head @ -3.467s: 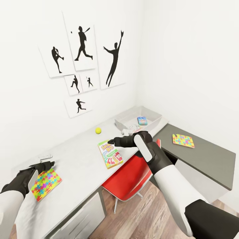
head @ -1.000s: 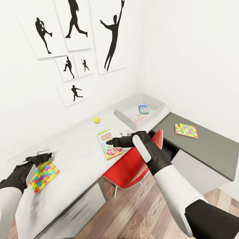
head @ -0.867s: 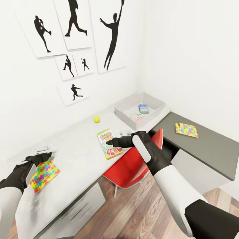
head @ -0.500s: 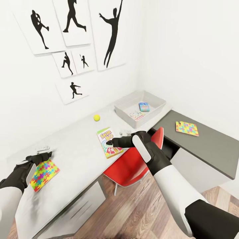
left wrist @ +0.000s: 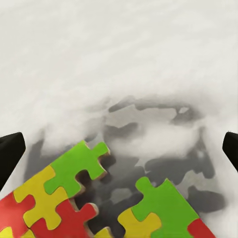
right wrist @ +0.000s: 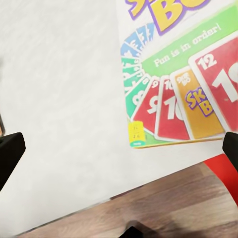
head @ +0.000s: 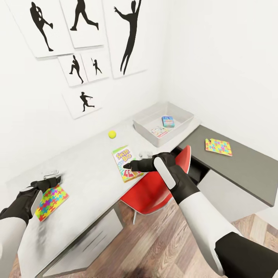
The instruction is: Put all the toys in the child's room - the three board games (two on the bed and one on the table), the two jigsaw puzzles on the table, and the tennis ball on the table - inside the toy box on the table in the child's room.
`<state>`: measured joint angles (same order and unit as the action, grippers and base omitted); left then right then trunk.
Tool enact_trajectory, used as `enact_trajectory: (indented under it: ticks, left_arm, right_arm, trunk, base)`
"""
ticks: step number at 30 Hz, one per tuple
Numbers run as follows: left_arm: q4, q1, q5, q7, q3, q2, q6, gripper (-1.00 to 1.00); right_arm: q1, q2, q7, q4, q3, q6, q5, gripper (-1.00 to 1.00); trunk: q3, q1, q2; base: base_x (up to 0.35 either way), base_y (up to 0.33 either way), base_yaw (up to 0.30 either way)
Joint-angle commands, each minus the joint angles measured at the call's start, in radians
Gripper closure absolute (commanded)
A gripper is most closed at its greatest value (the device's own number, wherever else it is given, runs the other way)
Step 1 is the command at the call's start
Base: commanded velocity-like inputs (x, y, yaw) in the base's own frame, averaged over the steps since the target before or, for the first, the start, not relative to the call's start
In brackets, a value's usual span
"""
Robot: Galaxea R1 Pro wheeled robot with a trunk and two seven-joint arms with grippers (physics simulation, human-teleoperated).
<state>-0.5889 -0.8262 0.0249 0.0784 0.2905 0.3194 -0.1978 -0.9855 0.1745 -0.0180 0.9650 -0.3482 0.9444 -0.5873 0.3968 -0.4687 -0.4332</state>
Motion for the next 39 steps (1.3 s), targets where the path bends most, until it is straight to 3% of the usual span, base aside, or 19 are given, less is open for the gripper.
enact_trajectory:
  ticks: [1, 29, 37, 39]
  left_arm:
    - [-0.002, -0.001, 0.003, 0.008, 0.006, -0.001, -0.006, -1.0]
    - [-0.002, -0.001, 0.003, 0.009, 0.002, 0.001, 0.04, -1.0]
    - [-0.002, -0.001, 0.003, 0.011, 0.001, 0.001, 0.039, -1.0]
    - [-0.022, -0.013, -0.009, -0.001, 0.012, -0.01, 0.028, -1.0]
  right_arm:
    - [-0.001, 0.0, -0.002, 0.0, 0.0, 0.004, -0.002, -1.0]
    - [-0.001, 0.0, -0.002, 0.0, -0.001, 0.001, -0.002, -1.0]
    - [-0.001, 0.0, -0.006, 0.0, 0.0, -0.007, -0.002, -1.0]
    - [-0.001, 0.0, -0.003, -0.003, 0.005, -0.019, -0.003, -1.0]
  trunk:
    - [0.003, 0.0, -0.002]
    - [0.049, 0.0, -0.002]
    - [0.051, 0.0, -0.002]
    - [0.051, 0.0, -0.002]
  base:
    - [0.0, 0.0, 0.0]
    - [0.0, 0.0, 0.0]
    - [0.0, 0.0, 0.0]
    - [0.0, 0.0, 0.0]
